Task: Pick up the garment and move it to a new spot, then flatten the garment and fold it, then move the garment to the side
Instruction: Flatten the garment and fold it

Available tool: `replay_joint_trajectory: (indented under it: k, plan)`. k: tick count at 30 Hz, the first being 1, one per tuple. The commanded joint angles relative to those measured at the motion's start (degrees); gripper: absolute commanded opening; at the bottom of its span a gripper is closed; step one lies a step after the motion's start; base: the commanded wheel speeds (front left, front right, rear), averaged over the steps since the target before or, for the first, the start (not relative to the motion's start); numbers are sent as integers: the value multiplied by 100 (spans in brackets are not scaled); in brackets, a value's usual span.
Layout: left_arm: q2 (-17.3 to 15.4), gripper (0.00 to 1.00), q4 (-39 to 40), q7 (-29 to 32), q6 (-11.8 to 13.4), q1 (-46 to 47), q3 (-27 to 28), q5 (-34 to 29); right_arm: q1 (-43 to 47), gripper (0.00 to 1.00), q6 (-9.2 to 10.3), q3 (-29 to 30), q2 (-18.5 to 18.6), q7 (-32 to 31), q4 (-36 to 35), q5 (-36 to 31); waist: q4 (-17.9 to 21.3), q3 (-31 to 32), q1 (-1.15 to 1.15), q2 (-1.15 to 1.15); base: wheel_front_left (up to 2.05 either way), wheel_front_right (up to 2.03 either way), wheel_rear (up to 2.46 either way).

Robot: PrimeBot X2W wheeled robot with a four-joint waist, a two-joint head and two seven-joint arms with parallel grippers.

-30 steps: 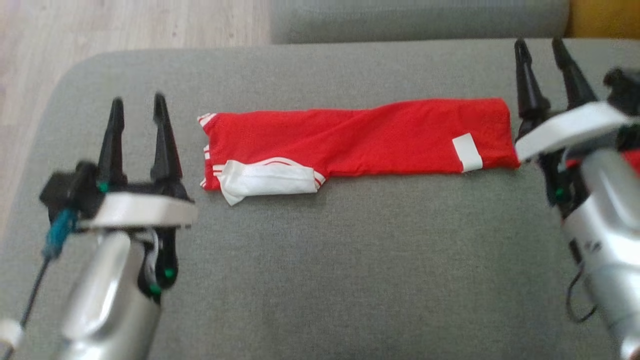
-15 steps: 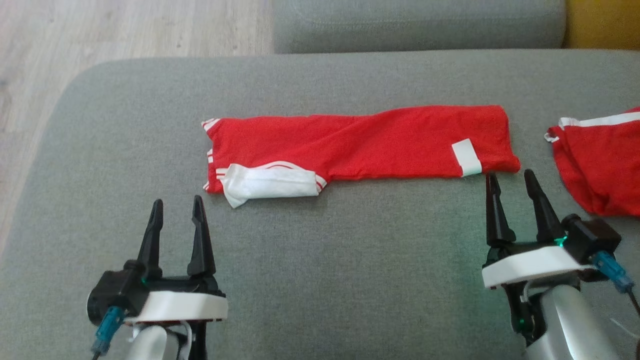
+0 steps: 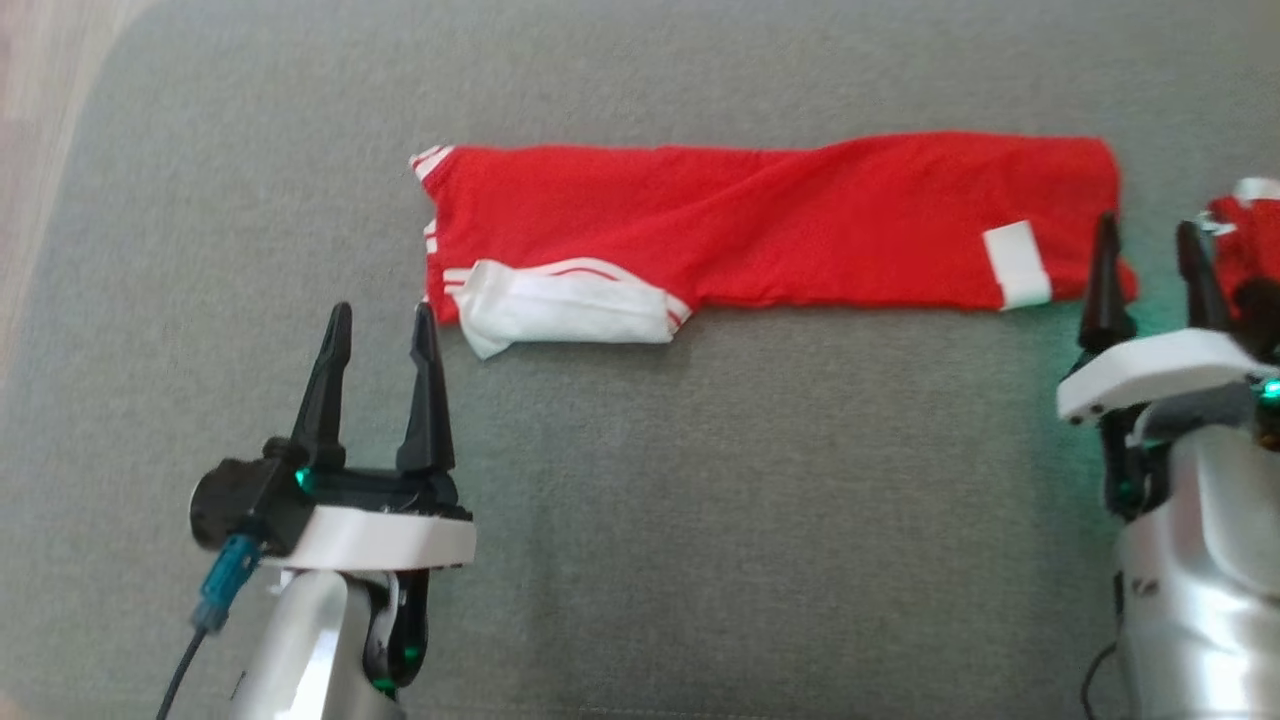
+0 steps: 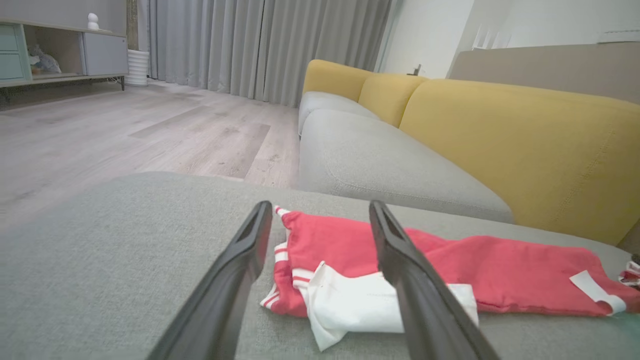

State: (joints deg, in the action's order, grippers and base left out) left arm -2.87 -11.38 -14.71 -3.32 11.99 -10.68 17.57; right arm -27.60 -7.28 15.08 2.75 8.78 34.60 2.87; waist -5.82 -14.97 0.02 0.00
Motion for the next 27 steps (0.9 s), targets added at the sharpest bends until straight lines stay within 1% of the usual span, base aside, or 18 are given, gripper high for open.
replay_joint_trajectory:
  k: [1,5,8,11,12,14,16,19,23,24,27]
  plan:
    - [-17,100,122,-29,-20,172,181,-56,-168,100,-21,-10,13,-58,-2,-104,-142,-130,-2,0,0,0,0]
    - [-6,100,89,-29,-58,278,121,-64,-537,100,-21,507,13,-249,702,-534,-250,-235,-2,0,0,0,0]
    - [-3,100,86,-29,-57,320,105,-28,-732,100,-21,830,13,-259,1163,-739,-292,-266,-2,0,0,0,0]
    - [-2,100,81,-29,-37,345,67,2,-888,100,-21,998,13,-225,1630,-885,-316,-278,-2,0,0,0,0]
    - [-2,100,76,-29,-33,350,54,3,-938,98,-21,1006,13,-203,1792,-883,-323,-273,-2,0,0,0,0]
    - [-2,100,66,-29,-20,353,36,10,-1014,0,-21,979,13,-122,2061,-925,-323,-250,-2,0,0,0,0]
    - [-2,100,53,-29,-4,337,34,16,-1060,0,-21,979,13,10,2241,-970,-303,-197,-2,0,0,0,0]
    - [-1,100,33,-29,16,289,58,14,-1068,0,-21,1132,13,215,2305,-1097,-241,-77,-2,0,0,0,0]
    - [-1,100,18,-29,24,202,103,9,-898,0,-21,1496,84,370,2070,-1421,-142,168,-2,0,0,0,0]
    - [-1,100,18,-29,24,202,103,9,-898,0,-21,1496,84,370,2070,-1421,-142,168,-2,0,0,0,0]
    - [-1,100,31,-29,29,135,105,-95,-690,0,-21,1782,242,416,1735,-1753,-75,330,-2,0,0,0,0]
